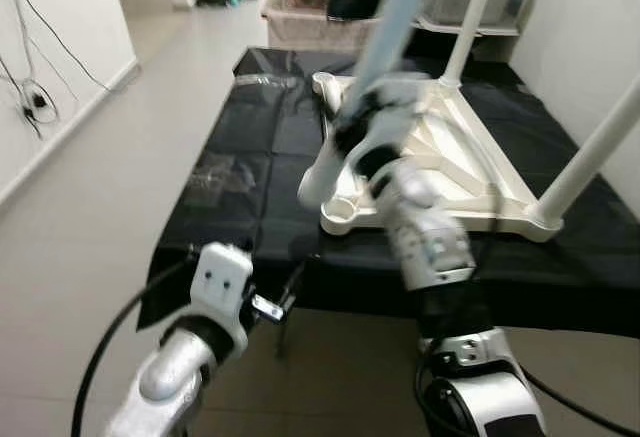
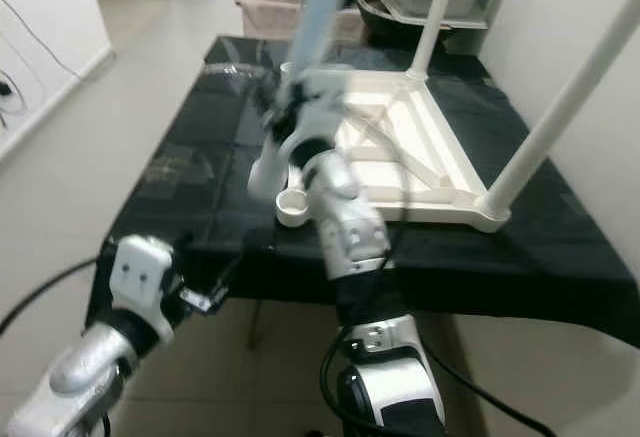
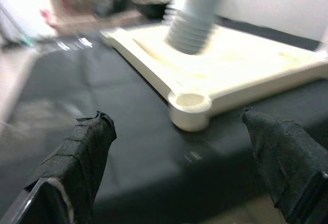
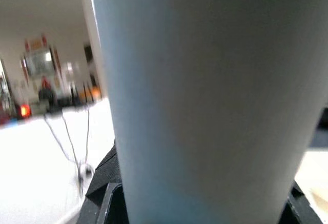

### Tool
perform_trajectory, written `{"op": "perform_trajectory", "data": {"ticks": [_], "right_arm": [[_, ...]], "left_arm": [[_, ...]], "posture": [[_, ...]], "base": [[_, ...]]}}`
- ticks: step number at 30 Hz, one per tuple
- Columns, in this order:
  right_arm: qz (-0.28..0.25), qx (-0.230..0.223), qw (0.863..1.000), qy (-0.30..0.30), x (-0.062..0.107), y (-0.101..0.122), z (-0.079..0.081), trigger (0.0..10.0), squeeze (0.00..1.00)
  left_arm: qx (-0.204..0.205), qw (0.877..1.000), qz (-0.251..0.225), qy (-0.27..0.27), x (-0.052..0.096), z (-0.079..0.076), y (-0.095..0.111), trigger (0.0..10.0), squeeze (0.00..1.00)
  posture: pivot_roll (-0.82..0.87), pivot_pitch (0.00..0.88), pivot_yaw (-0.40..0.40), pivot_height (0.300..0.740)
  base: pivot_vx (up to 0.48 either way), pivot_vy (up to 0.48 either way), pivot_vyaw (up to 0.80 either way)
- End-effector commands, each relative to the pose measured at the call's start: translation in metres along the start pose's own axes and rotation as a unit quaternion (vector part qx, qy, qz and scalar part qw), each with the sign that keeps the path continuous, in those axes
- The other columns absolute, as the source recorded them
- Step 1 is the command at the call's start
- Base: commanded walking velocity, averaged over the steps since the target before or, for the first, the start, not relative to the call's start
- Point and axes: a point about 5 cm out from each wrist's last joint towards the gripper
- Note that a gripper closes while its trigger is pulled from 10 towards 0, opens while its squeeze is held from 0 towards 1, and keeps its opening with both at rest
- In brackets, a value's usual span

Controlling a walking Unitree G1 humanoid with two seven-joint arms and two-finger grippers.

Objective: Building children table

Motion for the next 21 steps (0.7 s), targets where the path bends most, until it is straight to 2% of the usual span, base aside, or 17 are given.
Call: {"op": "perform_trajectory", "data": {"ticks": [1,4,6,8,12,13,15,16,19,20,21], "right_arm": [[-0.004,0.002,1.000,0.008,0.007,-0.001,0.001,10.0,0.00],[0.008,0.013,1.000,0.003,0.024,-0.008,-0.002,10.0,0.00],[0.009,0.013,1.000,0.005,0.027,-0.010,-0.003,10.0,0.00],[0.025,0.012,1.000,0.009,0.036,-0.020,-0.001,10.0,0.00],[0.040,0.011,0.999,0.009,0.043,-0.028,-0.003,10.0,0.00],[0.055,0.015,0.998,0.004,0.050,-0.036,-0.006,10.0,0.00],[0.055,0.015,0.998,0.004,0.050,-0.036,-0.006,10.0,0.00],[0.072,0.031,0.997,0.001,0.061,-0.043,-0.010,10.0,0.00],[0.072,0.031,0.997,0.001,0.061,-0.043,-0.010,10.0,0.00],[0.096,0.039,0.995,-0.011,0.072,-0.051,-0.014,10.0,0.00],[0.096,0.039,0.995,-0.011,0.072,-0.051,-0.014,10.0,0.00]], "left_arm": [[-0.002,1.000,0.003,0.014,-0.001,0.002,0.000,10.0,0.00],[-0.001,0.999,-0.005,0.038,-0.005,0.006,0.002,10.0,0.00],[0.000,0.999,-0.003,0.045,-0.006,0.007,0.001,10.0,0.00],[0.005,0.998,-0.008,0.061,-0.009,0.010,0.003,10.0,0.00],[0.001,0.997,-0.013,0.073,-0.012,0.013,0.005,10.0,0.00],[-0.011,0.997,-0.008,0.080,-0.013,0.015,0.004,10.0,0.00],[-0.011,0.997,-0.008,0.080,-0.013,0.015,0.004,10.0,0.00],[-0.013,0.996,0.007,0.083,-0.010,0.013,-0.003,10.0,0.00],[-0.013,0.996,0.007,0.083,-0.010,0.013,-0.003,10.0,0.00],[-0.010,0.996,0.019,0.084,-0.006,0.010,-0.010,10.0,0.00],[-0.010,0.996,0.019,0.084,-0.006,0.010,-0.010,10.0,0.00]], "posture": [[0.08,0.085,-0.071,0.740],[0.08,0.048,-0.068,0.740],[0.08,0.048,-0.068,0.740],[0.08,0.010,-0.071,0.740],[0.08,0.000,-0.071,0.740],[0.08,0.000,-0.061,0.740],[0.08,0.000,-0.061,0.740],[0.08,0.000,-0.057,0.740],[0.08,0.000,-0.057,0.740],[0.07,0.000,-0.052,0.740],[0.07,0.000,-0.052,0.740]], "base": [[0.000,0.000,-0.80],[0.000,0.000,-0.80],[0.000,0.000,-0.80],[0.000,0.000,0.00],[0.000,0.000,0.00],[0.000,0.000,0.00],[0.000,0.000,0.00],[0.000,0.000,0.00],[0.000,0.000,0.00],[0.000,0.000,0.00],[0.000,0.000,0.00]]}}
Point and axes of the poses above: a point about 5 cm out from each wrist's last joint towards the gripper, its own x axis pointing back from the gripper into the wrist, its own y axis along the axis of the wrist's last joint, z = x × y, and after that the axes turned 4 degrees about -x, right-handed
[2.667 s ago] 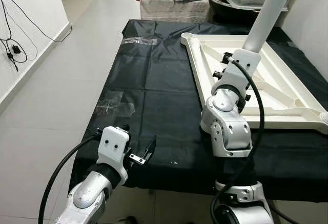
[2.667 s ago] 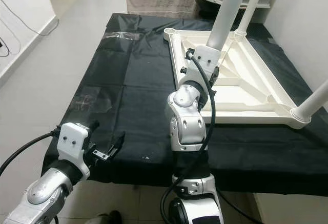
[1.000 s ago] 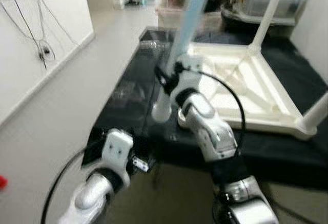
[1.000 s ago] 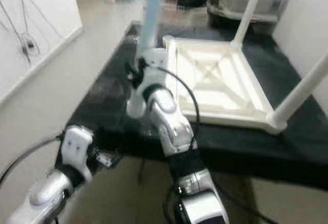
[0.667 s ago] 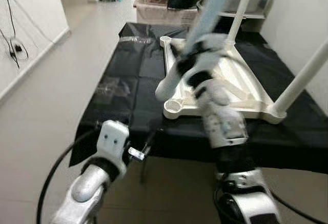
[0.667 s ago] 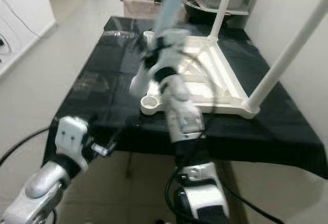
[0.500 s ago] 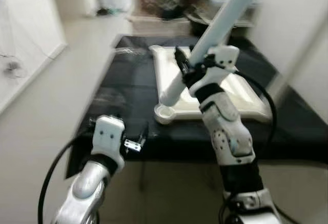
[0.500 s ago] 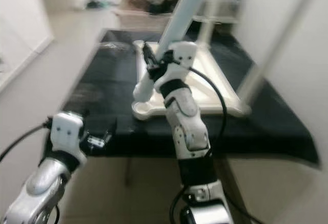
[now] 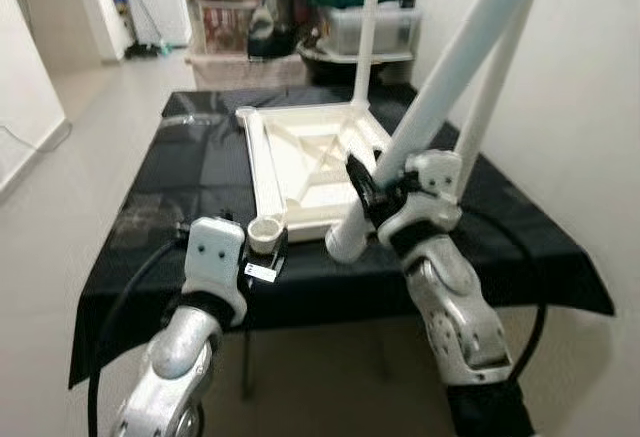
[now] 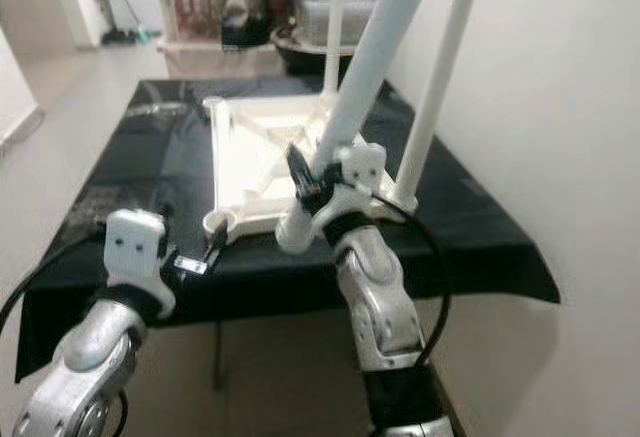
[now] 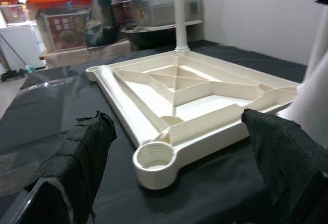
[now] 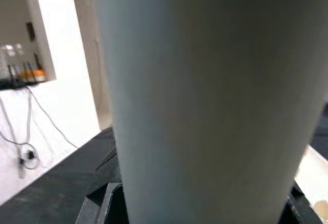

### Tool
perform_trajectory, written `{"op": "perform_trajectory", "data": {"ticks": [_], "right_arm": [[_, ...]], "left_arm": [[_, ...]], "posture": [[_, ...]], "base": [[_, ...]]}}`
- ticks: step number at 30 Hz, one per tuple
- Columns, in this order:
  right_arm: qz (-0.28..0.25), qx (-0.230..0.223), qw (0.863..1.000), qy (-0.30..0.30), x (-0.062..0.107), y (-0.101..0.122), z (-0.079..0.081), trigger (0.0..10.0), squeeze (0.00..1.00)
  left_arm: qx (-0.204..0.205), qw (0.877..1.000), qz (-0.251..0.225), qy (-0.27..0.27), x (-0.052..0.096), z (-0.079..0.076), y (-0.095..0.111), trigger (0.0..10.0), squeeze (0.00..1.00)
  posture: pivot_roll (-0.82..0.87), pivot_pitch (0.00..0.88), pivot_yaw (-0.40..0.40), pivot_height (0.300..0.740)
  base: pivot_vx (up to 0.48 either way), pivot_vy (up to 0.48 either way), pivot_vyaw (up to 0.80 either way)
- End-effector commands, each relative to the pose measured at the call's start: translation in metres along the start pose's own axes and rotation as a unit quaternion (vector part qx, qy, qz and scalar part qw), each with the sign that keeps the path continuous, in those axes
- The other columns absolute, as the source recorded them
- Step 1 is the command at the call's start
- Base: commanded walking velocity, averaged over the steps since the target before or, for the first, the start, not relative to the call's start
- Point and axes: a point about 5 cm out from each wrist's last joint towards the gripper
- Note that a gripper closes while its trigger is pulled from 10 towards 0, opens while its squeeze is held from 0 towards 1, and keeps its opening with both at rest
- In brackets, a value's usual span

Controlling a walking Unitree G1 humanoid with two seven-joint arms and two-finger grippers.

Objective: Building children table

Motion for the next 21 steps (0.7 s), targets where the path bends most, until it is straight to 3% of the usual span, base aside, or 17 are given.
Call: {"op": "perform_trajectory", "data": {"ticks": [1,4,6,13,15,21], "right_arm": [[0.033,0.013,0.999,-0.008,0.009,-0.012,0.001,10.0,0.00],[0.052,0.022,0.998,-0.016,0.014,-0.019,0.000,10.0,0.00],[0.055,0.008,0.998,-0.035,0.016,-0.026,-0.003,10.0,0.00],[0.018,0.002,1.000,-0.005,0.014,-0.018,0.008,10.0,0.00],[0.007,0.013,1.000,0.018,0.009,-0.012,0.013,10.0,0.00],[0.002,0.021,1.000,0.014,0.002,-0.007,0.014,10.0,0.00]], "left_arm": [[-0.007,1.000,0.023,0.003,0.004,-0.003,-0.012,10.0,0.00],[-0.008,1.000,0.030,0.003,0.006,-0.005,-0.016,10.0,0.00],[-0.009,0.999,0.034,0.022,-0.001,-0.004,-0.021,10.0,0.00],[-0.015,0.999,0.023,0.039,-0.012,0.002,-0.016,10.0,0.00],[-0.016,0.999,0.019,0.041,-0.013,0.001,-0.014,10.0,0.00],[-0.023,0.998,0.008,0.049,-0.016,0.001,-0.011,10.0,0.00]], "posture": [[0.07,0.000,-0.044,0.740],[0.07,0.000,-0.044,0.740],[0.06,0.000,-0.033,0.740],[0.06,0.000,-0.029,0.740],[0.06,0.000,-0.034,0.740],[0.07,0.000,-0.047,0.740]], "base": [[0.000,0.000,0.00],[0.000,0.000,0.00],[0.000,0.000,0.00],[0.000,0.000,0.00],[0.000,0.000,0.61],[0.000,0.000,0.79]]}}
Point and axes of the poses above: a point about 5 cm out from each wrist's last joint towards the gripper, its own x axis pointing back from the gripper into the wrist, its own y axis along the axis of the wrist's last joint, z = x × y, and after that the axes turned 4 degrees about -x, right-handed
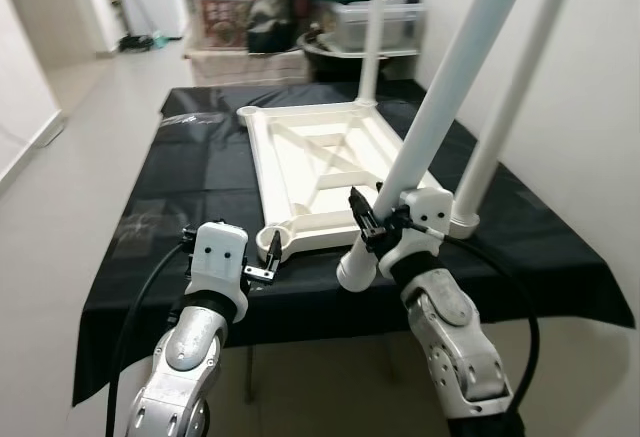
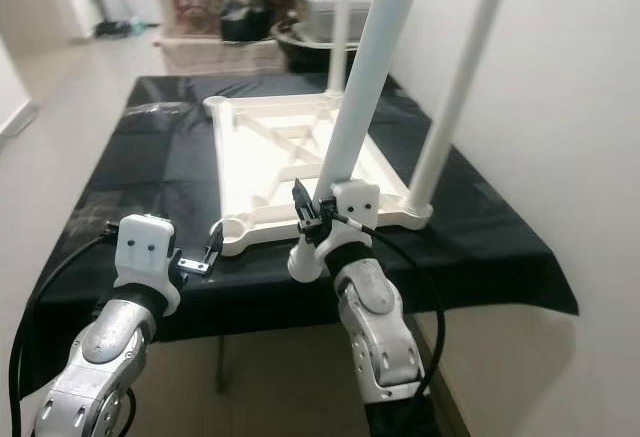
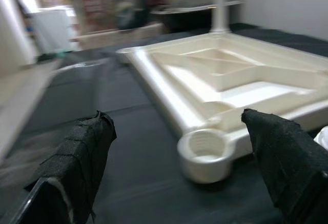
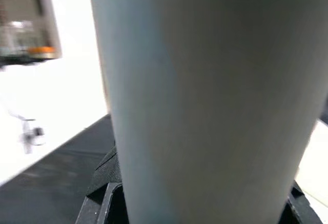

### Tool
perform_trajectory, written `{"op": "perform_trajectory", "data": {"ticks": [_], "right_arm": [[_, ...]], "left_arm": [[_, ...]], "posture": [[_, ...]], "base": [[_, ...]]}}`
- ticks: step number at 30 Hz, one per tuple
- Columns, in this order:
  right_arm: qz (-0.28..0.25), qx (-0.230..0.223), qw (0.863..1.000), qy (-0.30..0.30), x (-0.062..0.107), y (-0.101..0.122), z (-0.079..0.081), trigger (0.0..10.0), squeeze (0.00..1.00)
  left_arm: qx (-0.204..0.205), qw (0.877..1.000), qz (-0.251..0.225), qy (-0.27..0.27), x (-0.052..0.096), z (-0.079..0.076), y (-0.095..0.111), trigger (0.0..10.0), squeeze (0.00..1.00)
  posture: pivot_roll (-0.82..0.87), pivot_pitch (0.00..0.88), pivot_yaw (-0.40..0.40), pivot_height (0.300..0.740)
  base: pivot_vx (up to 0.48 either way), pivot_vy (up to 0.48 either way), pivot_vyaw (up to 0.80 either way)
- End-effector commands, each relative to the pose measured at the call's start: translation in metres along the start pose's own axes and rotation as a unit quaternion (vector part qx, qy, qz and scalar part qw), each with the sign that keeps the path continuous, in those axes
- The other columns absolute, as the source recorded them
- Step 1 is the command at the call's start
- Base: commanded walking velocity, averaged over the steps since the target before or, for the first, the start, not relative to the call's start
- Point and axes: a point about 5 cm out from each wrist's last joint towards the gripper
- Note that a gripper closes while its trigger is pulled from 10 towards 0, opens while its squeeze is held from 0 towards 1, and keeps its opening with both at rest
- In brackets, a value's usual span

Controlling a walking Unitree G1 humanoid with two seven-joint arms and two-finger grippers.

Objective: Building children table

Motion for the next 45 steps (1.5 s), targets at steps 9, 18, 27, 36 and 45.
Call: {"op": "perform_trajectory", "data": {"ticks": [9,18,27,36,45], "right_arm": [[-0.013,-0.010,1.000,-0.015,-0.010,0.006,-0.005,10.0,0.00],[-0.019,-0.010,1.000,-0.004,-0.015,0.010,-0.008,10.0,0.00],[-0.024,-0.016,1.000,0.007,-0.017,0.011,-0.003,10.0,0.00],[-0.039,-0.029,0.999,0.015,-0.020,0.016,-0.003,10.0,0.00],[-0.048,-0.034,0.998,0.032,-0.021,0.020,0.000,10.0,0.00]], "left_arm": [[-0.010,0.999,-0.021,0.025,-0.006,0.007,0.005,10.0,0.00],[-0.016,0.999,-0.019,0.036,-0.005,0.013,0.004,10.0,0.00],[-0.014,0.999,-0.021,0.038,-0.006,0.013,0.005,10.0,0.00],[-0.008,0.999,-0.022,0.047,-0.007,0.014,0.005,10.0,0.00],[-0.002,0.998,-0.022,0.053,-0.007,0.015,0.005,10.0,0.00]], "posture": [[0.08,0.000,-0.055,0.740],[0.08,0.000,-0.061,0.740],[0.08,0.000,-0.061,0.740],[0.08,0.000,-0.059,0.740],[0.08,0.000,-0.064,0.740]], "base": [[0.000,0.000,0.17],[0.266,0.000,0.00],[0.276,0.000,0.00],[0.247,0.000,0.00],[0.000,0.000,0.00]]}}
Point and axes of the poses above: a point about 5 cm out from each wrist's last joint towards the gripper, its own x axis pointing back from the gripper into the wrist, its own y axis along the axis of the wrist's last joint, z = x × y, and after that the axes turned 4 degrees about -x, right-handed
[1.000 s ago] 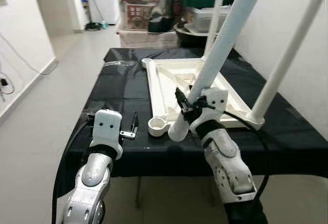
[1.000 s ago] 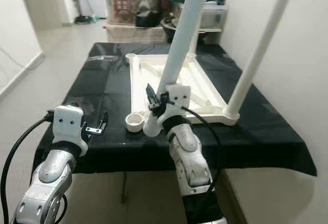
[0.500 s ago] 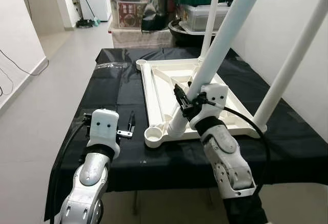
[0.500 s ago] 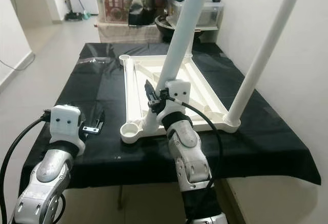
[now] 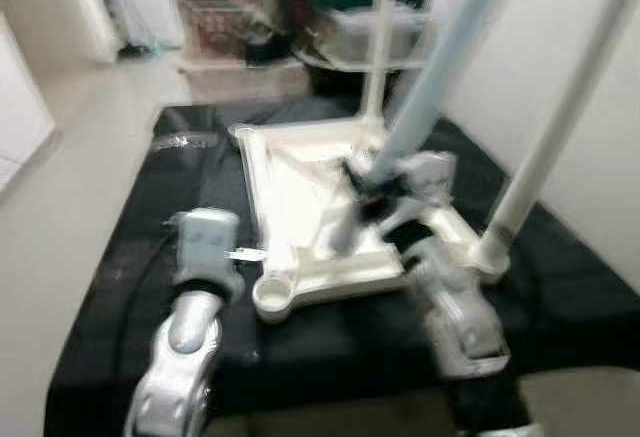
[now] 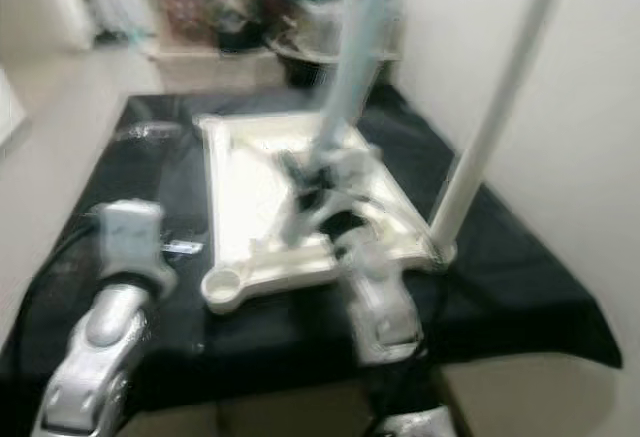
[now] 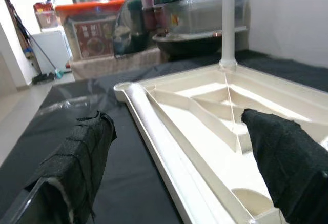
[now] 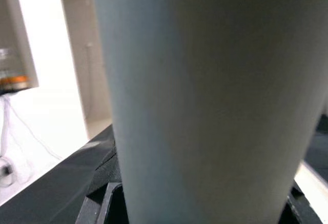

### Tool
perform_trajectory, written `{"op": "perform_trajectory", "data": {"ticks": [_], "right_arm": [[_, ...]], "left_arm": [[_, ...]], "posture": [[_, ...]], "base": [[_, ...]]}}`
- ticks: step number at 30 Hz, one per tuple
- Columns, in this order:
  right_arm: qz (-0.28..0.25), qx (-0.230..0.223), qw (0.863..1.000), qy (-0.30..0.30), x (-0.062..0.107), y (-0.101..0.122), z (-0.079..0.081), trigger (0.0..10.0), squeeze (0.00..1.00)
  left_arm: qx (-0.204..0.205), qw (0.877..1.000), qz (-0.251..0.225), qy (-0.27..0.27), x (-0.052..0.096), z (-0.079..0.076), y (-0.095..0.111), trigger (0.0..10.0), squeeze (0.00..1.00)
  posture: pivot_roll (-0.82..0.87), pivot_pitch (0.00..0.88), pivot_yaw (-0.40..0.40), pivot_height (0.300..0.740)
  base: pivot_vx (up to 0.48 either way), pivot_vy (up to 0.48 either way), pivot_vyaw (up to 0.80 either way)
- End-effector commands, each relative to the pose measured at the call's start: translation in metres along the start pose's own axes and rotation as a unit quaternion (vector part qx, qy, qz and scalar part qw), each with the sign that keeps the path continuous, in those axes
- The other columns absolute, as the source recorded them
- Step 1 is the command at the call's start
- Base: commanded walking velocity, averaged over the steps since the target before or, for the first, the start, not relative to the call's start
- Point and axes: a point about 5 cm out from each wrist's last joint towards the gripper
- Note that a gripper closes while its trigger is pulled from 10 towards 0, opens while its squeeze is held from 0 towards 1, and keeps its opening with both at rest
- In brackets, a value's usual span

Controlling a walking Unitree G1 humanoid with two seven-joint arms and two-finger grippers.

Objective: Building children table

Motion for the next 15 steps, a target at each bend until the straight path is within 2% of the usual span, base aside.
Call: {"op": "perform_trajectory", "data": {"ticks": [1,8,10,13,15], "right_arm": [[-0.011,-0.013,0.999,0.030,-0.003,0.002,0.012,10.0,0.00],[-0.015,0.000,0.999,0.033,-0.006,0.005,0.011,10.0,0.00],[-0.017,0.013,0.999,0.027,-0.013,0.008,0.006,10.0,0.00],[-0.018,0.014,0.999,0.022,-0.016,0.010,0.004,10.0,0.00],[-0.014,0.016,1.000,0.016,-0.021,0.011,-0.001,10.0,0.00]], "left_arm": [[-0.007,1.000,0.009,0.014,0.003,0.006,-0.005,10.0,0.00],[-0.006,1.000,0.009,0.014,0.003,0.006,-0.005,10.0,0.00],[0.001,1.000,0.008,0.008,0.005,0.003,-0.004,10.0,0.00],[0.003,1.000,0.008,0.005,0.006,0.002,-0.004,10.0,0.00],[0.009,1.000,0.010,-0.001,0.008,-0.001,-0.004,10.0,0.00]], "posture": [[0.08,0.000,-0.064,0.740],[0.08,0.000,-0.065,0.740],[0.08,0.000,-0.069,0.740],[0.08,0.000,-0.069,0.740],[0.08,0.000,-0.068,0.740]], "base": [[0.000,0.000,0.00],[0.000,0.000,0.00],[0.000,0.000,0.80],[0.000,0.000,0.80],[0.000,0.000,0.00]]}}
Point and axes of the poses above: a point about 5 cm out from each wrist's last joint towards the gripper, its own x axis pointing back from the gripper into the wrist, its own y axis along the axis of the wrist's last joint, z = x × y, and after that the axes turned 4 degrees about -x, right-handed
